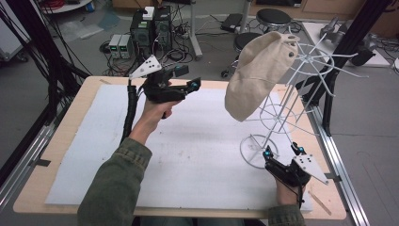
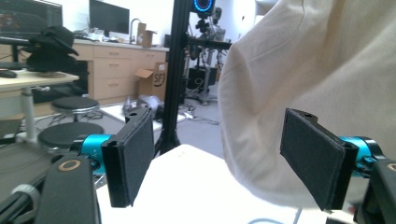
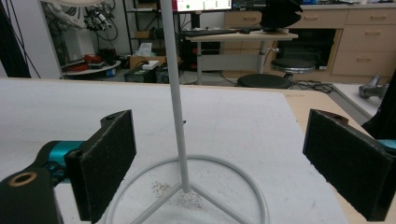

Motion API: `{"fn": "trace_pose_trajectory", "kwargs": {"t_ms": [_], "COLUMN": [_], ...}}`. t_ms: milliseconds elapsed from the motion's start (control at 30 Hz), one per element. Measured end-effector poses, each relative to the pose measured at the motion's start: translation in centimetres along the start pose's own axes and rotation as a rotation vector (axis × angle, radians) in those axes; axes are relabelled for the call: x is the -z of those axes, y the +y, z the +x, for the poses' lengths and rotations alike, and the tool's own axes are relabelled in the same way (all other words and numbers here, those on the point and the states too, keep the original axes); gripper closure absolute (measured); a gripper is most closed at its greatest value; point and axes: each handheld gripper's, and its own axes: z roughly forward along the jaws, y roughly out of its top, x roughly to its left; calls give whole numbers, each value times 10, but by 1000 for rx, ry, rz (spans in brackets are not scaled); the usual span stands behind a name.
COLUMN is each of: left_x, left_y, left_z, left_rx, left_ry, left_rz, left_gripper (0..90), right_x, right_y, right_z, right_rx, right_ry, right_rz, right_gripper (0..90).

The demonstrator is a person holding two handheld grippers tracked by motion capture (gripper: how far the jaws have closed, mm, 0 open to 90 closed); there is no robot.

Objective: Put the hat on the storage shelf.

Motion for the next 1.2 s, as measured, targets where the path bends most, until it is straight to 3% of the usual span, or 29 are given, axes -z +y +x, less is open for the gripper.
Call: {"fn": "trace_pose_trajectory", "kwargs": {"t_ms": [400,500,767,933,1200], "left_x": [59,70,99,117,144], "left_y": [-8,-11,-24,-30,-35], "left_z": [5,7,12,18,22], "left_rx": [14,42,39,80,73], "left_ry": [99,106,168,202,269], "left_rz": [-36,-57,-46,-65,-77], "left_gripper": [263,263,259,259,259], "right_x": [1,1,1,0,0], "right_y": [0,0,0,-1,-1], "right_z": [0,0,-1,-1,-1], "right_rx": [-5,-9,-9,-8,-9], "right_ry": [-1,0,-1,-5,-5], "right_rz": [-4,-2,4,12,13], "right_gripper": [86,86,86,86,86]}}
